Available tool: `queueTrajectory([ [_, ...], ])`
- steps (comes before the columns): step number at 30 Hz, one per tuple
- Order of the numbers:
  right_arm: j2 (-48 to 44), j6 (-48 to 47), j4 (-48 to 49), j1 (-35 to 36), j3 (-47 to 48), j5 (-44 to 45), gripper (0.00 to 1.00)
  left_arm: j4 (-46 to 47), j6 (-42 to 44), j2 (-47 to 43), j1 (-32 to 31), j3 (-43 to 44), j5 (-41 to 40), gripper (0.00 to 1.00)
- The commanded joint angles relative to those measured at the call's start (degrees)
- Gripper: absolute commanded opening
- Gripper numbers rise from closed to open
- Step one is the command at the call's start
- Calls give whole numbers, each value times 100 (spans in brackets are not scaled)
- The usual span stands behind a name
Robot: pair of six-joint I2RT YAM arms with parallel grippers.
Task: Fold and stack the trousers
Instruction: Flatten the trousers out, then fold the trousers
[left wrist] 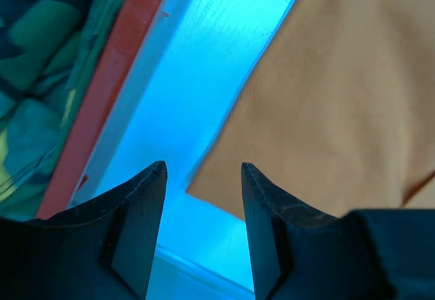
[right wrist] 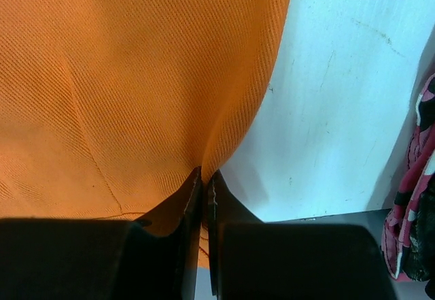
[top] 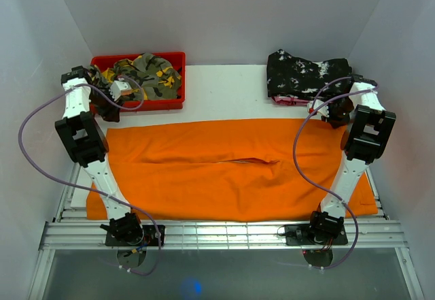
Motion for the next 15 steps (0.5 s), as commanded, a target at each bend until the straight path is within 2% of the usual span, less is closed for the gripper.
queueTrajectory([
  [1, -95, -188, 180, 25, 172, 6, 8, -381, 365, 418, 12, 342, 69, 59],
  [8, -130, -205, 215, 17, 102, -3, 8, 172, 409, 832, 12, 132, -361, 60],
  [15, -130, -249, 206, 8, 119, 102, 8, 164, 830, 955, 196, -106, -1038, 60],
])
